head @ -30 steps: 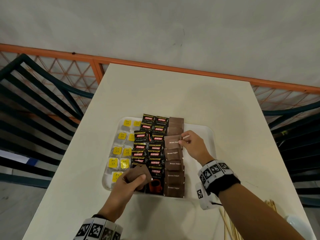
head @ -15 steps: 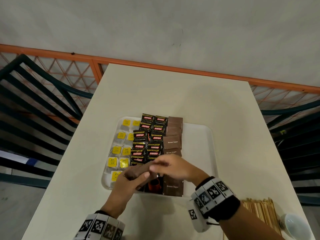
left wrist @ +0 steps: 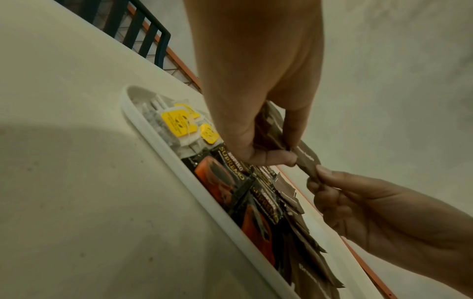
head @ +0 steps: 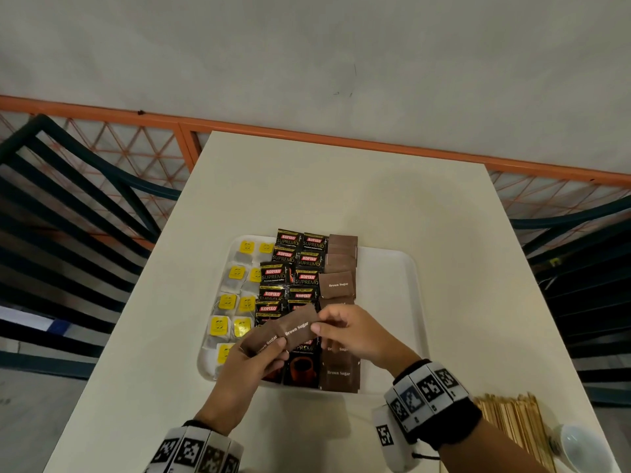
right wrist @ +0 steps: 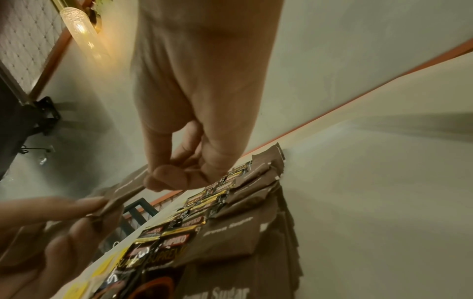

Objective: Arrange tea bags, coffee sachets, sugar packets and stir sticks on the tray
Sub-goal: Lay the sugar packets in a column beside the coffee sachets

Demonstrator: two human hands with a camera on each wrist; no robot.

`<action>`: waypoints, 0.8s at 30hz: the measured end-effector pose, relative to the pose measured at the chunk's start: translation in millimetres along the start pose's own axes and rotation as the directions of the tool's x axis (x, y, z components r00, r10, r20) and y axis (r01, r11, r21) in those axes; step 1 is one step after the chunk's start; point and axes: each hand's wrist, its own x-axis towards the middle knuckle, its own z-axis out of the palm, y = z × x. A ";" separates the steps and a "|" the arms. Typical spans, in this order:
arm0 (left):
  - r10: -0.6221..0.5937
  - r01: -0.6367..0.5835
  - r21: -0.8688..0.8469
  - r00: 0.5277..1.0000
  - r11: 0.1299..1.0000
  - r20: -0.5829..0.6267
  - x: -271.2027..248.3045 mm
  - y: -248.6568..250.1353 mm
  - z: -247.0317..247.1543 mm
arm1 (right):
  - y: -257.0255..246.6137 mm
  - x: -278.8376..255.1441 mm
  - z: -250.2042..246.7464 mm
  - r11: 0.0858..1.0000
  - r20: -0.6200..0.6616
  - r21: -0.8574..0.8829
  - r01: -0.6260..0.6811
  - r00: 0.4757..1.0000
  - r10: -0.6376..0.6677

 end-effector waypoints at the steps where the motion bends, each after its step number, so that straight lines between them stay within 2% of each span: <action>1: 0.001 -0.001 0.005 1.000 1.000 0.000 -0.1 0.1 -0.2 | 0.5 -0.1 -2.2 1.000 -0.014 0.019 -0.005 1.000 0.005; 3: 0.002 -0.002 0.009 1.000 1.000 0.009 -0.5 0.4 -0.9 | 3.9 2.4 -9.4 0.999 -0.080 0.044 -0.015 0.997 0.019; 5: -0.003 0.004 -0.005 1.000 1.000 0.012 -1.0 1.1 -1.4 | 8.8 8.6 -19.7 0.997 -0.199 0.075 -0.021 0.979 0.036; 8: -0.031 0.031 -0.039 1.000 0.999 0.007 -2.0 3.6 -2.0 | 16.4 22.3 -38.5 0.986 -0.445 0.162 -0.031 0.890 0.101; 10: -0.043 0.045 -0.051 0.999 0.998 0.029 -2.8 6.6 -1.6 | 19.8 33.2 -50.9 0.981 -0.540 0.191 -0.046 0.829 0.144; 12: -0.046 0.049 -0.053 0.998 0.997 0.044 -3.3 8.6 -1.6 | 22.0 43.9 -60.1 0.982 -0.574 0.180 -0.065 0.804 0.158; 14: -0.037 0.038 -0.032 0.999 0.999 0.040 -2.7 8.7 -2.0 | 20.9 52.6 -64.7 0.983 -0.577 0.167 -0.078 0.801 0.162; 19: -0.029 0.029 -0.009 0.999 1.000 0.018 -2.6 8.6 -2.7 | 18.1 62.5 -63.9 0.988 -0.503 0.103 -0.115 0.851 0.152; 24: -0.009 0.009 0.033 1.000 0.999 0.014 -4.7 9.2 -4.1 | 24.5 65.8 -59.3 0.985 -0.596 -0.005 -0.173 0.791 0.136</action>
